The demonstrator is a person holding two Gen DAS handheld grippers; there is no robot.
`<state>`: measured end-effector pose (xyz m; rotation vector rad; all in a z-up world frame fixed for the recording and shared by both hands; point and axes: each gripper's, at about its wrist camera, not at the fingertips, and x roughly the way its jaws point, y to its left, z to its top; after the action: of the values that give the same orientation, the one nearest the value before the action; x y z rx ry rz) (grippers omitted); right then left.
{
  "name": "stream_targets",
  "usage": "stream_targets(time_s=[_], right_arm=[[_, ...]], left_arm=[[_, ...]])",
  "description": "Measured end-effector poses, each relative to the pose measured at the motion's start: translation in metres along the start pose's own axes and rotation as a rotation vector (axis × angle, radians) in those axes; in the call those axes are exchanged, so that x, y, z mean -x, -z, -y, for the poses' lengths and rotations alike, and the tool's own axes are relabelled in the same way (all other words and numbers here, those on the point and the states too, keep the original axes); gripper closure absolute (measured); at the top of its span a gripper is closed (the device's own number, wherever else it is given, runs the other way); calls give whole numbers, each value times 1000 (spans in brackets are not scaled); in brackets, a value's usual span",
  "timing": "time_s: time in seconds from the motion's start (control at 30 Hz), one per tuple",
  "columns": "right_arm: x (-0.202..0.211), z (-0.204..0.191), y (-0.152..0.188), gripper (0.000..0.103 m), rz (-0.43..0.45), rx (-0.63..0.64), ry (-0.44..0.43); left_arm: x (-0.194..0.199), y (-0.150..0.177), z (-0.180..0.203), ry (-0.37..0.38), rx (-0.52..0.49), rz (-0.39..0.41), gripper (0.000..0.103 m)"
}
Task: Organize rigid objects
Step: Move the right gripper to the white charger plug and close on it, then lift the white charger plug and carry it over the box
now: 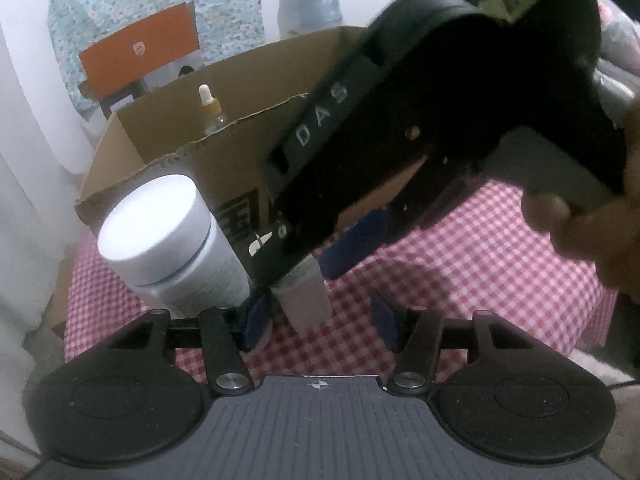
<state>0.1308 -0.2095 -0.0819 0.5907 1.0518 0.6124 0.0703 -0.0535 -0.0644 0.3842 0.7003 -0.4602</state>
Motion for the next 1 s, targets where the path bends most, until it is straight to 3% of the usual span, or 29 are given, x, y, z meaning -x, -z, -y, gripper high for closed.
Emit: stream_targets(time_s=[0.23, 0.7, 0.93, 1.0], right_arm=[[-1, 6, 1, 60, -3, -15, -5], [50, 40, 21, 60, 64, -102, 62], [63, 49, 25, 60, 78, -138, 62], [64, 50, 25, 60, 77, -142, 61]], left_arm=[[-1, 0, 1, 47, -5, 20, 47], [-3, -12, 36, 224, -70, 44, 47], [-9, -19, 49, 229, -96, 23, 48], [-16, -22, 48, 219, -85, 1, 54]])
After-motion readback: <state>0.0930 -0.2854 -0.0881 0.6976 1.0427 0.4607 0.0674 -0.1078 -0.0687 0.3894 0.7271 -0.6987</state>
